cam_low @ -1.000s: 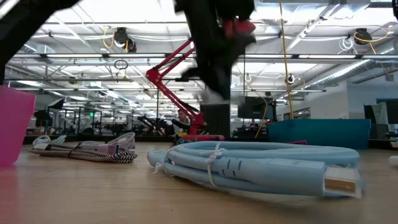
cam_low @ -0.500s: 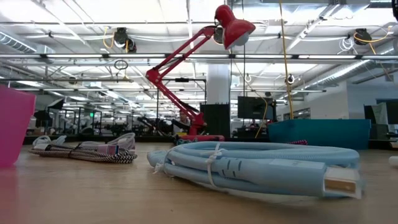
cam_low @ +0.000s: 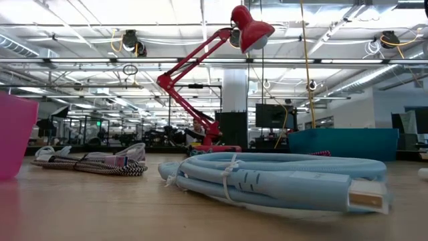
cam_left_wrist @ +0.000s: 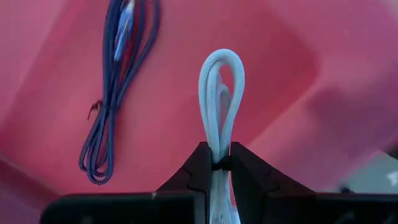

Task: Sort cables
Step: Put the white charger cable into the pink bin, then put the blue charger cable into the pink bin

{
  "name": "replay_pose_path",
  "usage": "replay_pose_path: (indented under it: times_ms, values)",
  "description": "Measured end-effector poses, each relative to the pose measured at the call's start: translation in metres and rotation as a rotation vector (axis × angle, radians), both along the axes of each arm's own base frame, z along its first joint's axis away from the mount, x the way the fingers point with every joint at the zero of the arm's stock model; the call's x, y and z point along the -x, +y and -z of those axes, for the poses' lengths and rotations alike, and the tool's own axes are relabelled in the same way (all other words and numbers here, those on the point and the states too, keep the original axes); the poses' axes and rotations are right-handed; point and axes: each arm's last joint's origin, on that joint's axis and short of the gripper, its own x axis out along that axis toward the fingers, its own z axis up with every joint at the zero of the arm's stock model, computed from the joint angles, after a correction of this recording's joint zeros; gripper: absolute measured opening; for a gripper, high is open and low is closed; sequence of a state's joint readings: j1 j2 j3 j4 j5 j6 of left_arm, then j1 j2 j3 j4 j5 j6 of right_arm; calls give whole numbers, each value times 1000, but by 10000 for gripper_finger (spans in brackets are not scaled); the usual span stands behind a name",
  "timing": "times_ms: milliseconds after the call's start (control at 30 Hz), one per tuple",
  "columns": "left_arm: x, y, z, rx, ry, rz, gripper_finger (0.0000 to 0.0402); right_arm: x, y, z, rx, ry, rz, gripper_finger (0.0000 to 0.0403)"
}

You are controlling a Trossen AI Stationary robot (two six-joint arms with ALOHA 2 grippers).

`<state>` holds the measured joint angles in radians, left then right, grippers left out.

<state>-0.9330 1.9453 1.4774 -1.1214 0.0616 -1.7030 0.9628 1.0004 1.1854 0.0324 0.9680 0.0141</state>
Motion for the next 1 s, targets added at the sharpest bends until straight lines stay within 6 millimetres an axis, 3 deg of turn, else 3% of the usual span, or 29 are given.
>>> replay_pose_path:
  times_ms: [133,333,467,567,700,867,1000]
  values:
    - [16,-1,13,-51,31,-82,44,0,0,0,-16,0,0,160]
    - [21,-1,15,-67,36,-113,136,0,0,1,-39,4,-2,160]
    - [19,6,5,-81,-10,-160,164,0,0,1,-43,4,-1,160]
    - [23,16,-13,-115,-71,-222,164,0,0,1,-47,4,-1,160]
    - [33,42,-55,-185,-261,-343,152,0,0,1,-60,4,-2,160]
    - [41,92,-105,-307,-602,-489,136,-1,1,4,-70,6,-3,160]
    - [29,138,-131,-415,-712,-484,132,-2,3,13,-83,22,-6,160]
